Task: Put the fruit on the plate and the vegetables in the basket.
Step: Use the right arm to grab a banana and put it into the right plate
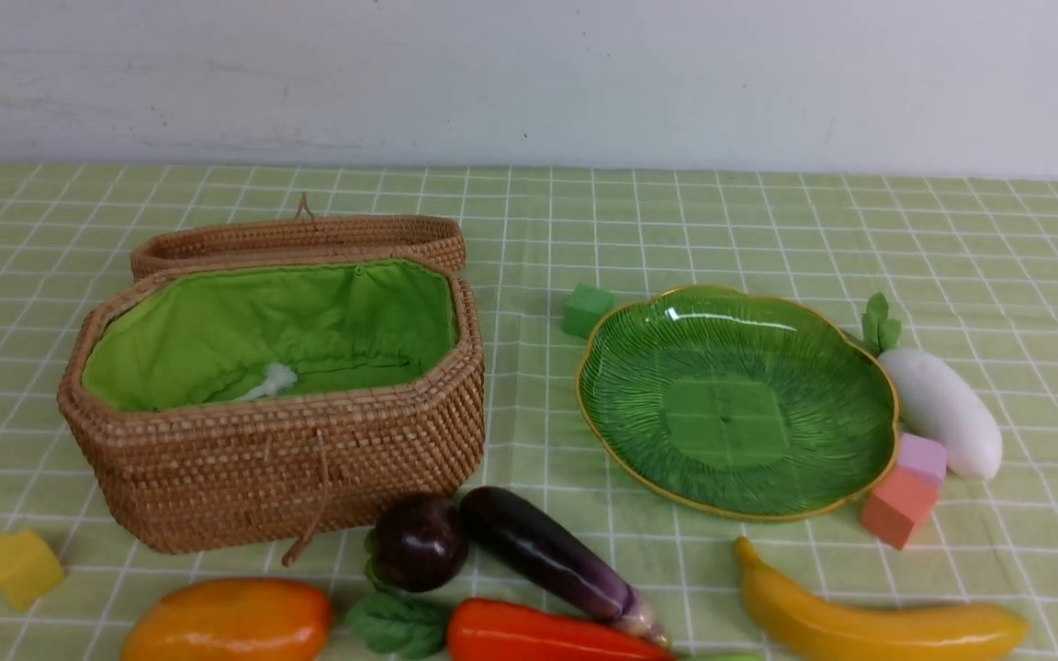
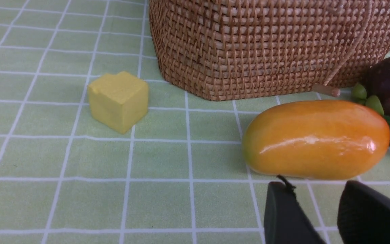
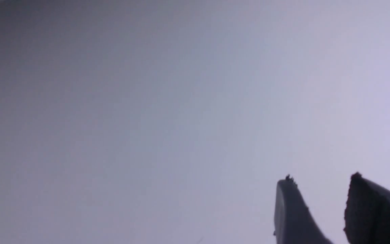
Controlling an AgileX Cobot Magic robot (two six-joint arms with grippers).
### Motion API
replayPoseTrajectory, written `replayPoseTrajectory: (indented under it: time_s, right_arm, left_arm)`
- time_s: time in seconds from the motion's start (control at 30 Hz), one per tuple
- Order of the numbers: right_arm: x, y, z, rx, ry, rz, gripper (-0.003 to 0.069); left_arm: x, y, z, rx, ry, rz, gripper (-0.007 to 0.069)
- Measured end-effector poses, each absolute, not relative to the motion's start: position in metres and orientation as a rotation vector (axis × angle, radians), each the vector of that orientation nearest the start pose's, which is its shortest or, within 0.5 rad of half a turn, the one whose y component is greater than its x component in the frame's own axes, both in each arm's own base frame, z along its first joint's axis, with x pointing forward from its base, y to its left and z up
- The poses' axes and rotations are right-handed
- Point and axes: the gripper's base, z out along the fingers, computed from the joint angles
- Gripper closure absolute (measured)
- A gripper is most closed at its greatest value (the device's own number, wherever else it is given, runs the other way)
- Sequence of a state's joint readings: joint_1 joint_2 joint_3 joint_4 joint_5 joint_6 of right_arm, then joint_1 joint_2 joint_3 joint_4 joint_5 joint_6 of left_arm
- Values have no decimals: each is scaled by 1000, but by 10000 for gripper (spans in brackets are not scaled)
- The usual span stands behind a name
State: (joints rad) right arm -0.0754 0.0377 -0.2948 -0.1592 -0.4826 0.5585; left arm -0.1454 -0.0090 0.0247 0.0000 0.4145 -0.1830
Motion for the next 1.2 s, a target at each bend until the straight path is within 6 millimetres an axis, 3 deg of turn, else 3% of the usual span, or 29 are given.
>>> replayPoseTrajectory:
  time_s: [0.13, 0.17, 0.2, 0.23, 0.27, 0.3, 0.37, 0.5, 0.63, 0.7, 0.73, 0.77, 0.8, 0.9, 0.93, 1.2]
  right_arm:
    - [1, 2, 429, 180, 841, 315, 417]
    - [-3, 3, 434, 175, 822, 316, 417]
    - [3, 1, 448, 198, 891, 290, 417]
    - [11, -3, 479, 235, 1002, 233, 417]
    - [16, -4, 478, 243, 1034, 225, 417]
    - [32, -8, 496, 280, 1165, 170, 417]
    - [57, -12, 499, 301, 1322, 99, 417]
    - [129, -22, 473, 299, 1718, -61, 417]
    - [187, -19, 428, 282, 1978, -4, 417]
    - [207, -13, 407, 256, 2111, 43, 417]
    - [221, -6, 388, 188, 2255, 74, 417]
    - [221, -6, 388, 188, 2255, 74, 417]
    - [234, 6, 365, 69, 2420, 129, 417]
    - [243, 20, 345, -92, 2560, 202, 417]
    - [248, 35, 333, -240, 2623, 271, 417]
    - [244, 95, 312, -802, 2642, 387, 417]
  left_arm:
    - [51, -7, 168, -36, 1920, -221, 386]
    - [51, -7, 168, -36, 1920, -221, 386]
    - [51, -7, 168, -36, 1920, -221, 386]
    - [51, -7, 168, -36, 1920, -221, 386]
    - [51, -7, 168, -36, 1920, -221, 386]
    - [51, -7, 168, -36, 1920, -221, 386]
    - [51, -7, 168, -36, 1920, -221, 386]
    - [51, -7, 168, -36, 1920, -221, 386]
    - [51, -7, 168, -36, 1920, -221, 386]
    - [51, -7, 168, -36, 1920, -221, 386]
    - [51, -7, 168, -36, 1920, -221, 386]
    - [51, -7, 168, -36, 1920, -221, 386]
    - [51, -7, 168, -36, 1920, -221, 386]
    - [51, -7, 168, -36, 1920, -221, 386]
    - [51, -7, 168, -36, 1920, -221, 386]
    - [51, -7, 168, -36, 1920, -221, 386]
